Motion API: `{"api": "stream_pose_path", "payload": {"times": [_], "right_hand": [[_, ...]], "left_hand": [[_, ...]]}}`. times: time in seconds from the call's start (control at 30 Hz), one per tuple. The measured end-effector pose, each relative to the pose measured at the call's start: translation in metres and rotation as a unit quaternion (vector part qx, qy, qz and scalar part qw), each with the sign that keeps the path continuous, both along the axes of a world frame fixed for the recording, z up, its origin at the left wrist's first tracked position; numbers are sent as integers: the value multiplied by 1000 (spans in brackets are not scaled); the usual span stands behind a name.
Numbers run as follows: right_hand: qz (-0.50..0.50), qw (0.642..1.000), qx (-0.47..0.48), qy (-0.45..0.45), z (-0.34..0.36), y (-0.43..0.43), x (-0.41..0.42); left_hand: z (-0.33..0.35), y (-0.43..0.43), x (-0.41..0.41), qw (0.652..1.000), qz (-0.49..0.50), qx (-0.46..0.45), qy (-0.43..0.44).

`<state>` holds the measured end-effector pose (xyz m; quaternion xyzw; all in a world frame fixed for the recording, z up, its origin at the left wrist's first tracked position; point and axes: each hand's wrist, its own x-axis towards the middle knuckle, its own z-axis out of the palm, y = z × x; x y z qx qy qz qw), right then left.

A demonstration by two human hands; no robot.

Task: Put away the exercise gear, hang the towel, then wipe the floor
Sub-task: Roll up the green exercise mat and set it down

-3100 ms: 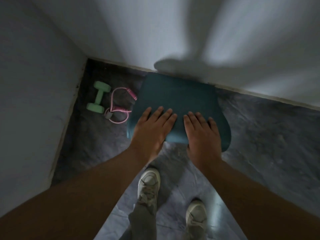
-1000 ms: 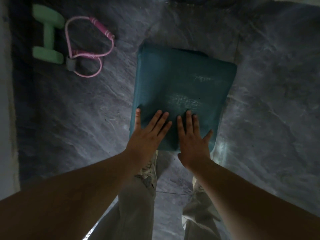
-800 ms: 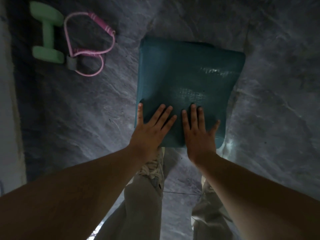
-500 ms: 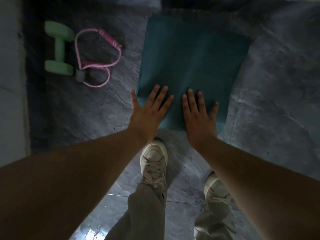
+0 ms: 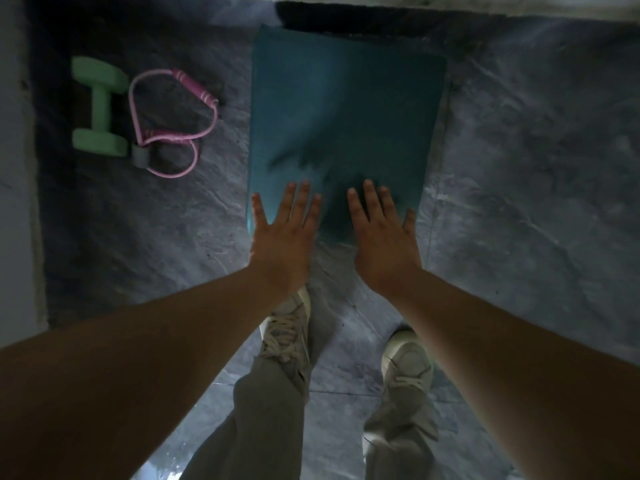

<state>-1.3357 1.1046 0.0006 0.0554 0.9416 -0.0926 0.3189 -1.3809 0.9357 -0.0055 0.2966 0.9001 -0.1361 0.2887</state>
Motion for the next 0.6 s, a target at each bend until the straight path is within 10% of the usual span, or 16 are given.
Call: {"api": "stream_pose_path", "payload": {"times": [0.6], "right_hand": [[-137,988,-47,-56,148,56,209]], "left_hand": [[166,61,174,986,-93,98,-94]]}}
